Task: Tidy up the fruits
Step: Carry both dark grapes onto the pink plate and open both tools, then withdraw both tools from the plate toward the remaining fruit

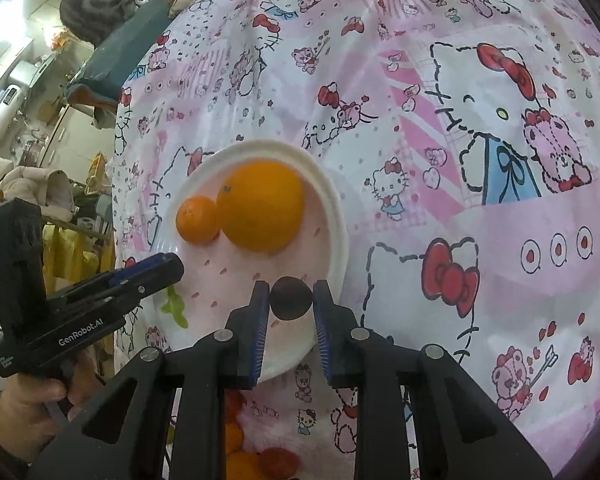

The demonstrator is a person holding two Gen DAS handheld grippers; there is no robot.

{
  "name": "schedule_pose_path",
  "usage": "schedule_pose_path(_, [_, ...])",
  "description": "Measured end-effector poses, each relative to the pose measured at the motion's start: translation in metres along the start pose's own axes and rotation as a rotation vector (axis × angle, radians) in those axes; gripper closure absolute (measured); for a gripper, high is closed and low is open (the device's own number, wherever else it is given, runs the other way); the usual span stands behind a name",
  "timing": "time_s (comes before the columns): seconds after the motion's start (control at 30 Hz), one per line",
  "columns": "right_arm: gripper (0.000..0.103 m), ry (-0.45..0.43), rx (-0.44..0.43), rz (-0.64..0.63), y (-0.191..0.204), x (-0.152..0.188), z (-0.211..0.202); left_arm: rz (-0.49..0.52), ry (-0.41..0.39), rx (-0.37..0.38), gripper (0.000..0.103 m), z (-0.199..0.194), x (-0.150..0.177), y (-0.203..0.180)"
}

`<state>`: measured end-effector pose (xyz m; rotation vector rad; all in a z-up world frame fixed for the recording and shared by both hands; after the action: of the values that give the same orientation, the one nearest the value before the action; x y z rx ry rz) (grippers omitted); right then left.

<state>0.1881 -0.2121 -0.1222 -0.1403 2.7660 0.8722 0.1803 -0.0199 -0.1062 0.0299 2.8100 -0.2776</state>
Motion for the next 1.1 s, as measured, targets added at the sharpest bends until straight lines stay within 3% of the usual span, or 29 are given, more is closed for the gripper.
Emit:
schedule_pose_path(0.27, [0.077, -0.009, -0.043, -0.007, 0.007, -0.002, 0.000, 0.021, -0.012, 0.003, 0.082, 0.000, 0.002, -0.004])
schedule_pose_path(0.33, [0.070, -0.021, -0.052, 0.001, 0.007, -0.004, -0.004, 0.013, -0.011, 0.017, 0.082, 0.000, 0.001, -0.005])
schedule_pose_path(0.4, [0.041, -0.044, -0.048, 0.003, 0.006, -0.006, -0.009, 0.015, -0.016, 0.032, 0.082, -0.002, 0.001, -0.007])
schedule_pose_path(0.5, [0.041, -0.073, -0.040, -0.013, 0.009, -0.007, -0.017, 0.047, -0.039, 0.035, 0.080, -0.007, 0.001, -0.013])
schedule_pose_path(0.53, [0.041, -0.079, -0.030, -0.019, 0.010, -0.008, -0.019, 0.056, -0.051, 0.026, 0.077, -0.010, 0.001, -0.014])
schedule_pose_path(0.6, [0.041, -0.084, -0.026, -0.016, 0.010, -0.009, -0.022, 0.054, -0.073, 0.012, 0.052, -0.014, 0.001, -0.014])
schedule_pose_path(0.7, [0.038, -0.077, -0.027, -0.018, 0.012, -0.009, -0.025, 0.039, -0.117, -0.016, 0.033, -0.022, 0.001, -0.011])
schedule_pose_path(0.8, [0.032, -0.085, -0.009, -0.027, 0.014, -0.006, -0.028, 0.031, -0.137, -0.024, 0.031, -0.028, 0.000, -0.009])
schedule_pose_path(1.1, [0.031, -0.133, 0.022, -0.022, 0.016, 0.003, -0.055, -0.026, -0.207, -0.060, 0.031, -0.053, 0.006, 0.005])
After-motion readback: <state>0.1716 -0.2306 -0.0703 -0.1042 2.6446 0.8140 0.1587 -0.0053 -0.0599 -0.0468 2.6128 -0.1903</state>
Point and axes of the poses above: each gripper's, at about its wrist camera, not at the fingertips, and z roughly the way its jaws point, y to its left, x to its underside, the point moved 3 cm from there along z, roughly the way its jaws point, and after that the axes turned 3 degrees about -x, right-handed, at the moved point
